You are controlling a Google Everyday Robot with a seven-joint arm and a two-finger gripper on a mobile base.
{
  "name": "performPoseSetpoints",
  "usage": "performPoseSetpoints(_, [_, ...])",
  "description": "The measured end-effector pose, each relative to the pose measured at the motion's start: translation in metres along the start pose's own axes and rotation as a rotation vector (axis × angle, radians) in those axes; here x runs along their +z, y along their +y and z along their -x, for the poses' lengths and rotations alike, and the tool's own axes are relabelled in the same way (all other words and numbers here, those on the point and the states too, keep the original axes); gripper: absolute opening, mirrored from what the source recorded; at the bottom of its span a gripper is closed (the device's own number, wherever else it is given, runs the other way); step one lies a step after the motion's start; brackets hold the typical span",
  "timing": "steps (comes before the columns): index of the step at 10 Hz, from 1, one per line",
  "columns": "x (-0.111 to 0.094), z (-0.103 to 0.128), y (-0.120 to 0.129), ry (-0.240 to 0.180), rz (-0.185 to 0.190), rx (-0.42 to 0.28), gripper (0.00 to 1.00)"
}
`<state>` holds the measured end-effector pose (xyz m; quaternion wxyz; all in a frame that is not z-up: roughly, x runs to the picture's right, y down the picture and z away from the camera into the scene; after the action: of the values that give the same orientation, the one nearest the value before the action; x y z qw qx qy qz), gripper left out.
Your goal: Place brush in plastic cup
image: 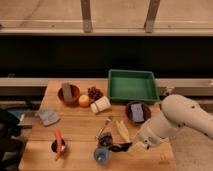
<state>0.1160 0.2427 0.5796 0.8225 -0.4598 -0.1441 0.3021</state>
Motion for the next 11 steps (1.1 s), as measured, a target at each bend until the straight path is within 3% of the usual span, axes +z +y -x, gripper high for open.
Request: performPoseSetpoints(11, [0.006, -0.012, 0.024, 0.034, 0.022, -0.009, 0.00])
